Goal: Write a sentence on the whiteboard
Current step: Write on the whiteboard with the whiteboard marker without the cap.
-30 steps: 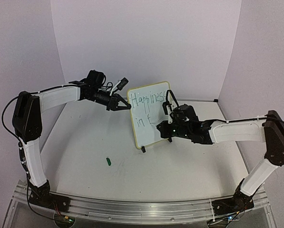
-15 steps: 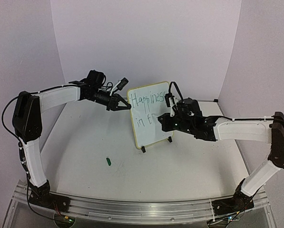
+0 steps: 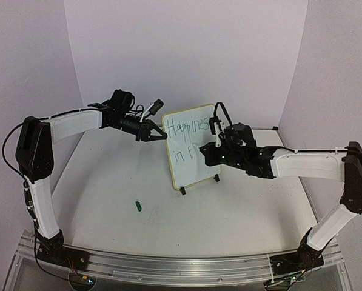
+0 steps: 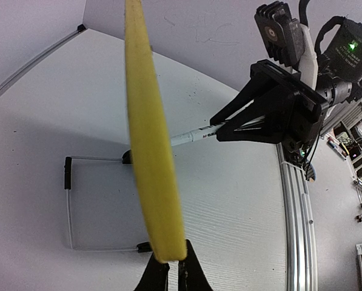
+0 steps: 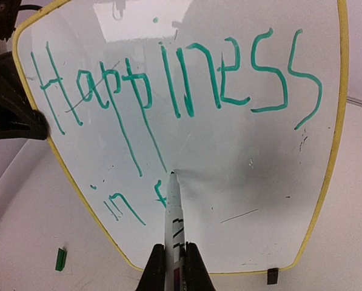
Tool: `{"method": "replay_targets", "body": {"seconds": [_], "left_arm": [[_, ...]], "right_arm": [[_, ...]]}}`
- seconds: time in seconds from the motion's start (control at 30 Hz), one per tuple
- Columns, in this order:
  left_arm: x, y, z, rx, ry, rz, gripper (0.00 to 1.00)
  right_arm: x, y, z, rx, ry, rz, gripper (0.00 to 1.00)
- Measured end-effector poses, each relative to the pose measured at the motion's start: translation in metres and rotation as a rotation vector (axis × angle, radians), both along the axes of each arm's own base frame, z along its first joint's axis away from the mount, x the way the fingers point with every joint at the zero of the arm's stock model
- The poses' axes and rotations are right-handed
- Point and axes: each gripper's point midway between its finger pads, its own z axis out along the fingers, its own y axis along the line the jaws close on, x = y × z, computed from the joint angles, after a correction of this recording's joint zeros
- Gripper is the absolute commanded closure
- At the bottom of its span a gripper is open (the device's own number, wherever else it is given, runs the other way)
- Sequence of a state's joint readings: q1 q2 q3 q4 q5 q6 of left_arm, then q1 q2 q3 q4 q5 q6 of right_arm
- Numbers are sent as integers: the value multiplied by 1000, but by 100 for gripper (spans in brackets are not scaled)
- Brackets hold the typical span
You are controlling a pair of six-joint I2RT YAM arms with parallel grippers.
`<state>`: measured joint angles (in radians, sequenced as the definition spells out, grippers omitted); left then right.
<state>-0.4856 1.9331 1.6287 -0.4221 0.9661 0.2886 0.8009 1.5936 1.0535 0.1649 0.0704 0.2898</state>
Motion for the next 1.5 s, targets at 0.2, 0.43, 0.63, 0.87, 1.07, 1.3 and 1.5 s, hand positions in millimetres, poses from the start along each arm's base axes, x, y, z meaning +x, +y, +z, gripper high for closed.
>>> {"method": "replay_targets", "body": {"seconds": [0.2, 0.43, 0.63, 0.87, 1.07, 1.3, 1.5], "left_arm": [[0, 0, 0, 0, 0, 0, 100], [0, 0, 0, 0, 0, 0, 100], [0, 0, 0, 0, 0, 0, 100], [0, 0, 0, 0, 0, 1, 100], [0, 0, 0, 0, 0, 1, 100], [0, 0, 0, 1, 0, 1, 100], [0, 0, 0, 1, 0, 1, 100]], "right_arm": [[-6, -6, -20, -20, 41, -7, 100], [-10, -9, -38, -35, 78, -10, 100], [-10, -8, -44, -41, 91, -9, 100], [-10, -8, -46, -44, 96, -8, 100], [-9, -7, -42, -51, 88, -4, 100], [-2, -1, -22, -45, 45, 7, 100], [2, 2, -9, -40, 18, 11, 100]]}}
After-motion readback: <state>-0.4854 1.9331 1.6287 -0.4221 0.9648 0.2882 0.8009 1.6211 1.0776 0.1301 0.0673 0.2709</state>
